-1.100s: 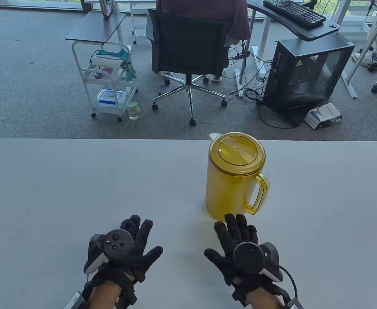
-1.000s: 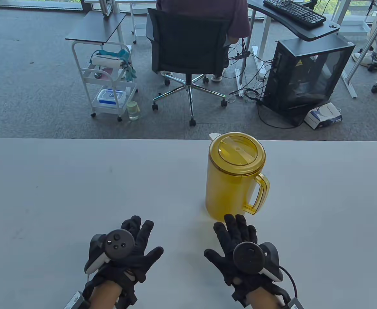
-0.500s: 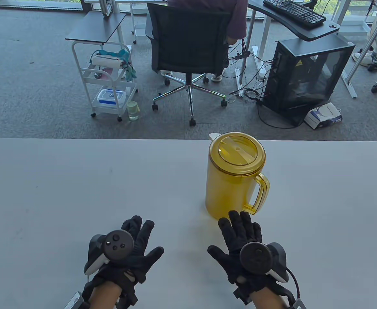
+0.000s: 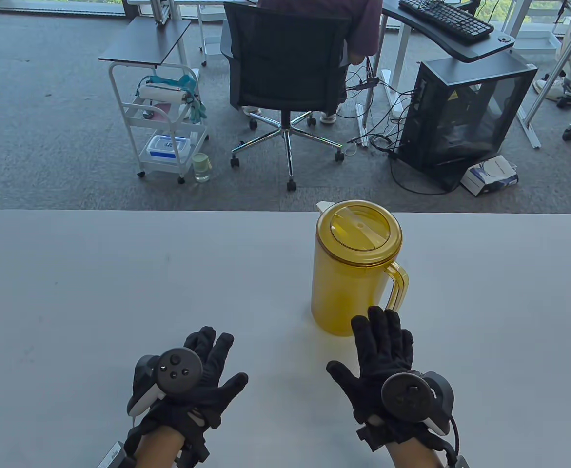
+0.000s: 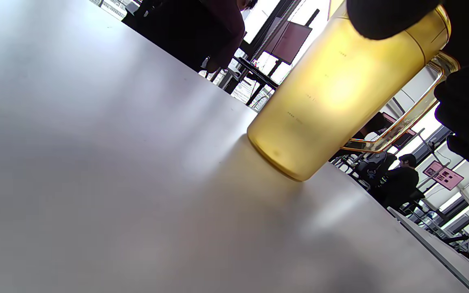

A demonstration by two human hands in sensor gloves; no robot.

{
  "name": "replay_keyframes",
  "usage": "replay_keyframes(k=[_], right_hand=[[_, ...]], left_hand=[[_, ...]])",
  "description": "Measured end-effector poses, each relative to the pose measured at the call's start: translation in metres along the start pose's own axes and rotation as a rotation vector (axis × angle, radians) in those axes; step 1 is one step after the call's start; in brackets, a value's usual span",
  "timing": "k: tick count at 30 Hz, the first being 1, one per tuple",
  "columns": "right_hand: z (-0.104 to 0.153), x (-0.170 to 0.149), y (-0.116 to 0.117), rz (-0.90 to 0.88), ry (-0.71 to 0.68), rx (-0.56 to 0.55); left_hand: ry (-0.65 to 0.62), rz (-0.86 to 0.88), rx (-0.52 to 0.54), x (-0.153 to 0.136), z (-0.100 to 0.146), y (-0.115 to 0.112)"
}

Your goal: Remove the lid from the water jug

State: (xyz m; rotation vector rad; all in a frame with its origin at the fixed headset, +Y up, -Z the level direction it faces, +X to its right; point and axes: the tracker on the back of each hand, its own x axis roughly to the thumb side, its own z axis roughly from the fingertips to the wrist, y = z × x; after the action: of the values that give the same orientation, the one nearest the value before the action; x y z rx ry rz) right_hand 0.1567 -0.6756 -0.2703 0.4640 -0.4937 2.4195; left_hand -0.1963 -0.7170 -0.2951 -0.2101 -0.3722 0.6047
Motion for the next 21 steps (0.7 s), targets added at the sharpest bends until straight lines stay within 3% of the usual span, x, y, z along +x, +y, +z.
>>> replay_keyframes(k=[11, 21], right_hand=[[0.004, -0.03, -0.023, -0.078, 0.177, -0.191], [-0.007, -0.069, -0.014, -0.237, 0.414, -0.136]], left_hand=[[0.002, 0.028, 0.005, -0.002, 0.0, 0.001], [0.004, 0.05, -0.009, -0.005, -0.001, 0.001]])
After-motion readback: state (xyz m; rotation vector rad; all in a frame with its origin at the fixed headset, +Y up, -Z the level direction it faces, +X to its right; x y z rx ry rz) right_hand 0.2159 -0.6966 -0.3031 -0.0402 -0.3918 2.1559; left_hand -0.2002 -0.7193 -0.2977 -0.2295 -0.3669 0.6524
